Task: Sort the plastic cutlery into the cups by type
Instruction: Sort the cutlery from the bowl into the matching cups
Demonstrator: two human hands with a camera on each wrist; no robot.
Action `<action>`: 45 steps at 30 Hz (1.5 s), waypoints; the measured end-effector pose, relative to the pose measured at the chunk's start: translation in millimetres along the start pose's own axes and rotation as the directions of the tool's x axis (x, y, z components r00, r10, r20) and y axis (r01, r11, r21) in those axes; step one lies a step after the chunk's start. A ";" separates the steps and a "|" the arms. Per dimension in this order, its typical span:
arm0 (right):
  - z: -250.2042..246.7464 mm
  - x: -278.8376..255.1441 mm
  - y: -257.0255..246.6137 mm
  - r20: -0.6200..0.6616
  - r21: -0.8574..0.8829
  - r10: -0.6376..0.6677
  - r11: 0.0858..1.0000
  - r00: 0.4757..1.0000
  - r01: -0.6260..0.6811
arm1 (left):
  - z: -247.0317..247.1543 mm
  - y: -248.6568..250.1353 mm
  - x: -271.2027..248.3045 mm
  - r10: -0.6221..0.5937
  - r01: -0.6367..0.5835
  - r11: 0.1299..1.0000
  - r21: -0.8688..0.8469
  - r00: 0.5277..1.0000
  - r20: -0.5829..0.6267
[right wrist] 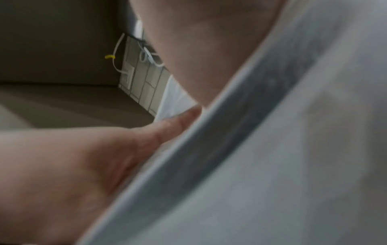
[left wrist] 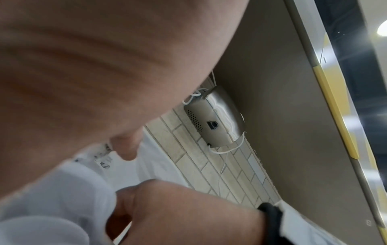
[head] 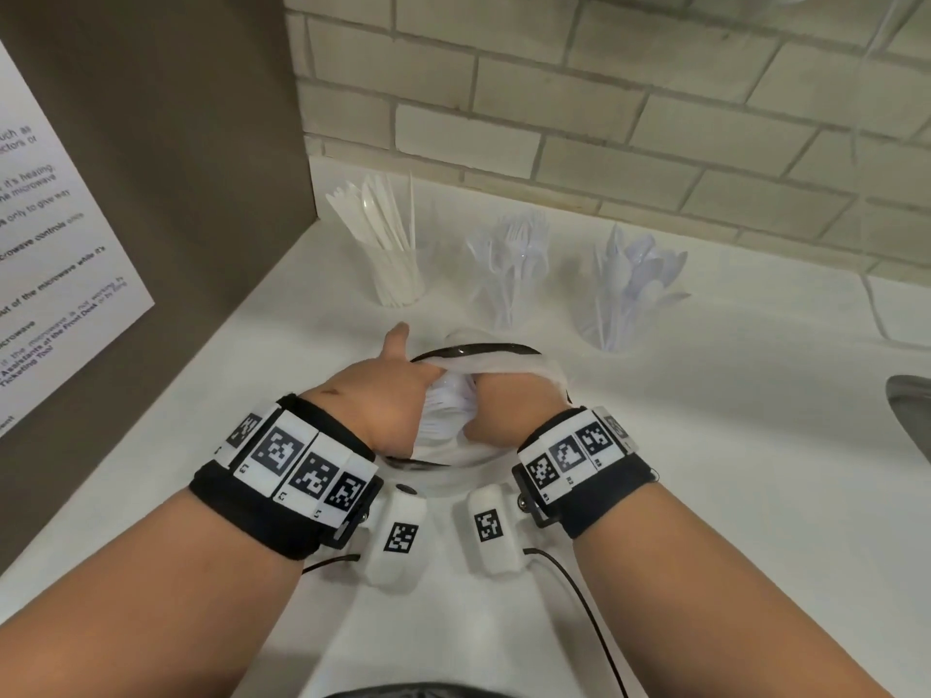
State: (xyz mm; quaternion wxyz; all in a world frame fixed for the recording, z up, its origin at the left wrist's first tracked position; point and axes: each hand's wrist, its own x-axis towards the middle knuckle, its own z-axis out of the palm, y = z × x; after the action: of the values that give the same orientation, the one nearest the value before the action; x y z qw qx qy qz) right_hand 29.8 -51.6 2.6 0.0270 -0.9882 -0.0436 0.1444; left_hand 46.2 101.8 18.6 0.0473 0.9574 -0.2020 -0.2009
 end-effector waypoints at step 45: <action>-7.1 -15.1 28.4 -0.088 0.646 -0.268 0.718 0.960 0.259 | -11.2 -18.5 8.1 -0.099 -0.015 0.929 -0.370 0.952 -0.289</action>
State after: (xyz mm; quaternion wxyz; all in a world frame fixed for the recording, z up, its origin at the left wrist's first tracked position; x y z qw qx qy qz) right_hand 19.6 -81.6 11.7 0.3891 -0.8993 -0.1308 0.1510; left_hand 64.4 115.5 22.7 0.2517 0.9550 -0.1303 -0.0871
